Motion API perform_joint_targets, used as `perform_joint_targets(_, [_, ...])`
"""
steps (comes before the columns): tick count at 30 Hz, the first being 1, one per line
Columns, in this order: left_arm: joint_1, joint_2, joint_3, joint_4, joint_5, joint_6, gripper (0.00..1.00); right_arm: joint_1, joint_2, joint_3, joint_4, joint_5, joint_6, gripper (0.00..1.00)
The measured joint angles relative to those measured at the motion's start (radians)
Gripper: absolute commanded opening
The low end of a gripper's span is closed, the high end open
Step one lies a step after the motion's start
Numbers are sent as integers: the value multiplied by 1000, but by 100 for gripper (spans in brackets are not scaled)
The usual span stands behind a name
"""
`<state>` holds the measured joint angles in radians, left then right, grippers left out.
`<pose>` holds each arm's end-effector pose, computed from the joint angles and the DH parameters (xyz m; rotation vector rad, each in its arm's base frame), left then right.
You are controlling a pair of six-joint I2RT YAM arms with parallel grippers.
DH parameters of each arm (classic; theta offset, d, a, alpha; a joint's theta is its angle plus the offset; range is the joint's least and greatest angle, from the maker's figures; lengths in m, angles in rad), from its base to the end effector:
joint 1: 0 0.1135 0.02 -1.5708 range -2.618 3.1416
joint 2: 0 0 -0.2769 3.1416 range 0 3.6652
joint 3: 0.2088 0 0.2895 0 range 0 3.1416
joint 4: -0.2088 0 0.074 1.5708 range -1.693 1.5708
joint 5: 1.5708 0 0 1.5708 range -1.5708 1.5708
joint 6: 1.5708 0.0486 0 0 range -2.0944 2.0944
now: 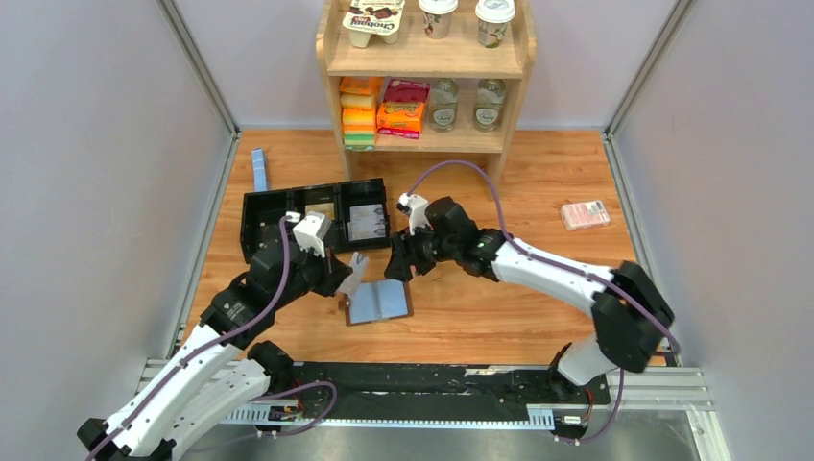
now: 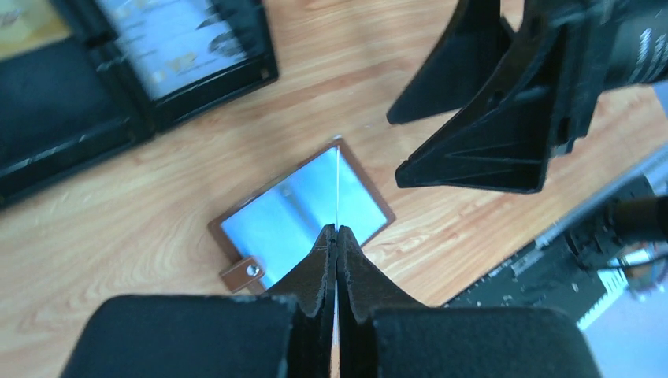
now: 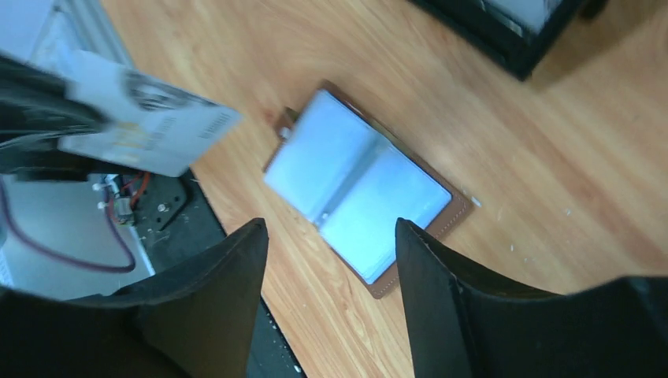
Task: Take the credit cards out of the card holder
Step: Place the credit card in the storage box.
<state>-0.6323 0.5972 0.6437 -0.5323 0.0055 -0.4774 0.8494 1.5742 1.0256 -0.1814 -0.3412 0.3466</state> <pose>0.1447 -0.1063 0.2851 0.1683 2.1228 -0.6813 0.2408 0.2984 0.2140 -0.7940 2.3315 0.9677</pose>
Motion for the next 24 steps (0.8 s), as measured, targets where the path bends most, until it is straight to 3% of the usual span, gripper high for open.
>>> perform_joint_targets(9, [0, 103, 205, -74, 334, 288, 0, 0, -323, -44, 42, -142, -221, 72])
perform_joint_targets(14, [0, 167, 302, -114, 469, 420, 0, 0, -345, -6, 8, -257, -324, 69])
perform_joint_targets(15, [0, 177, 313, -121, 492, 441, 0, 0, -338, 6, -1, -276, -336, 63])
perform_joint_targets(17, [0, 193, 327, -129, 531, 471, 0, 0, -319, 29, -10, -311, -355, 35])
perform_joint_targets(20, [0, 214, 339, -130, 579, 501, 0, 0, -286, 62, -27, -356, -369, 5])
perform_joint_targets(21, [0, 219, 340, -130, 587, 507, 0, 0, -277, 70, -31, -369, -366, 0])
perform_joint_targets(24, [8, 231, 341, -143, 577, 528, 0, 0, -254, 85, -56, -409, -360, 0])
